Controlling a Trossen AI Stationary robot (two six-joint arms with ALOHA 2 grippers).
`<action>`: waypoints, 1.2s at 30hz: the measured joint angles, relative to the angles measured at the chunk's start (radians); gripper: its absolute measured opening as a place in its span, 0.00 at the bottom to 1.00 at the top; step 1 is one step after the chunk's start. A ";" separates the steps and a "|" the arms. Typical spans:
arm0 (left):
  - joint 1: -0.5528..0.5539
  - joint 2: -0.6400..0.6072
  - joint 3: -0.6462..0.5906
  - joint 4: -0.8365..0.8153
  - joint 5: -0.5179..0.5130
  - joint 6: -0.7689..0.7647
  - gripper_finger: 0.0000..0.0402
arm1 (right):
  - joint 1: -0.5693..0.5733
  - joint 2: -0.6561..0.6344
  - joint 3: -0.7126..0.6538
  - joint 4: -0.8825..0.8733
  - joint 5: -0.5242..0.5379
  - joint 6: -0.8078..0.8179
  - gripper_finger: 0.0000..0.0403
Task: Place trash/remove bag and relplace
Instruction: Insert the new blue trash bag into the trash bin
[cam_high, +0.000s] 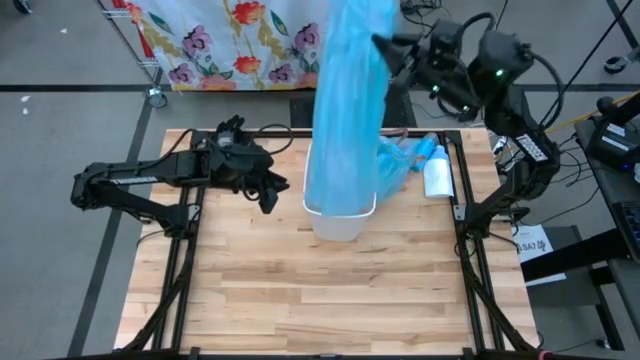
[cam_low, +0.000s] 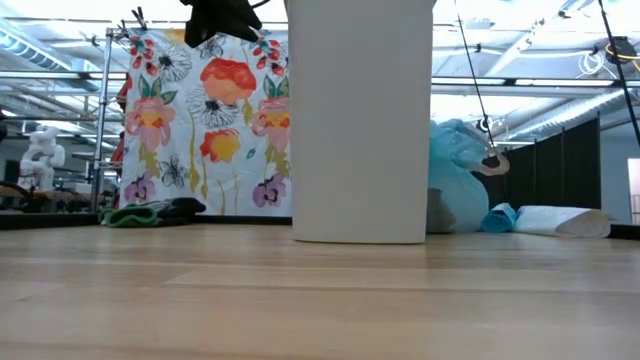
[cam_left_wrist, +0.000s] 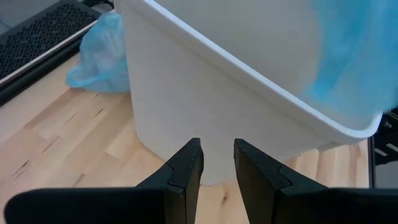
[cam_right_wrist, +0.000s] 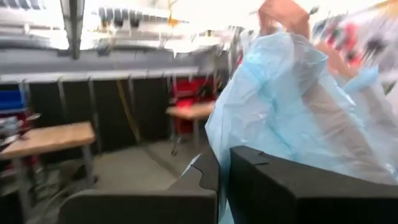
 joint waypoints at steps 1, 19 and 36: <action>0.000 0.000 0.000 0.000 0.000 0.000 0.24 | -0.004 -0.001 0.001 0.026 0.001 -0.023 0.00; 0.000 0.000 0.000 0.000 0.003 0.004 0.24 | -0.007 0.055 -0.048 0.250 0.248 -0.217 0.00; -0.016 0.000 0.000 -0.010 0.003 0.001 0.24 | 0.200 0.169 -0.048 -0.061 0.434 -0.120 0.00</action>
